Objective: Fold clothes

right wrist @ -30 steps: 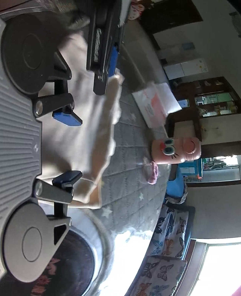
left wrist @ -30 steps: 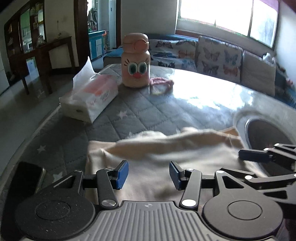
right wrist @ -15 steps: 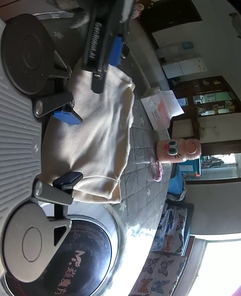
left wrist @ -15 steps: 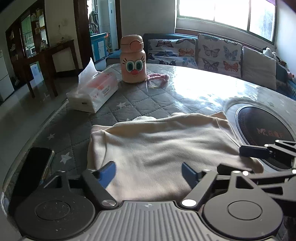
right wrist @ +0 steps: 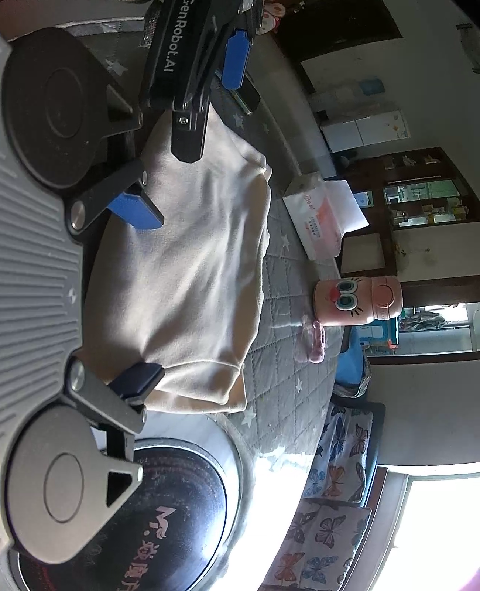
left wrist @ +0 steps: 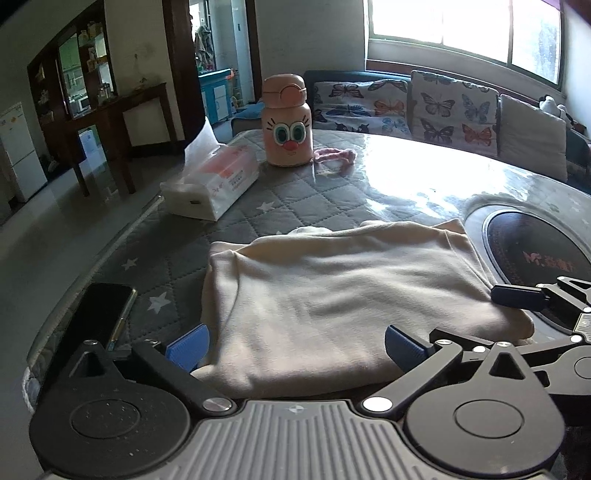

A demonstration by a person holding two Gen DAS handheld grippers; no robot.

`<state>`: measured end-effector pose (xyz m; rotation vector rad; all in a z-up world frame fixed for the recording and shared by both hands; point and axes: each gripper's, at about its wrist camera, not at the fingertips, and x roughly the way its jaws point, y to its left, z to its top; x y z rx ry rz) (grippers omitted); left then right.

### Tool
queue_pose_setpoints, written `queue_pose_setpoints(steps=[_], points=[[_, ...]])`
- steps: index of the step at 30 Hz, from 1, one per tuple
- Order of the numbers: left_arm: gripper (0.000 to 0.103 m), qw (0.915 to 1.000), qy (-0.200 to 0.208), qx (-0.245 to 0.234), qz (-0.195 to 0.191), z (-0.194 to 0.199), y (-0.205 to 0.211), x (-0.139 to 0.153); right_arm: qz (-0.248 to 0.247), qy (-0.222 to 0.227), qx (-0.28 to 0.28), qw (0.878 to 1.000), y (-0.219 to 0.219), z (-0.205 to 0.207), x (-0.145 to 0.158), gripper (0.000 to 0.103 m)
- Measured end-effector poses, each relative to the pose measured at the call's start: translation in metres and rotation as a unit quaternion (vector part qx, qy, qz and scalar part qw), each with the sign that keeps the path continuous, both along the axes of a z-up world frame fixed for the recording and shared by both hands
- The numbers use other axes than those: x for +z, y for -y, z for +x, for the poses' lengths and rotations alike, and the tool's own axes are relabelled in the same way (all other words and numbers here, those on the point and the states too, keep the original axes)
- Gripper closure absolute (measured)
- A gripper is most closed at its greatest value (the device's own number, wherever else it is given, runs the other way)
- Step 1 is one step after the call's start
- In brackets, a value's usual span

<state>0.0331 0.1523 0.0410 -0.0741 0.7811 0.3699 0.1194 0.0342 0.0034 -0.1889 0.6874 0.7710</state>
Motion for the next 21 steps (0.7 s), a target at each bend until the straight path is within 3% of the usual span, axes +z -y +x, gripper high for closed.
queue_pose_setpoints(steps=[16,21], points=[[0.000,0.9996,0.005,0.016,0.022,-0.0069,-0.0004,0.0014,-0.003,0.004,0.002,1.000,-0.0054,-0.0034,-0.0037,0.000],[0.000,0.9993,0.009,0.020,0.030,-0.0088,-0.0010,0.0032,-0.008,0.007,-0.003,1.000,-0.0039,-0.0032,-0.0038,0.000]])
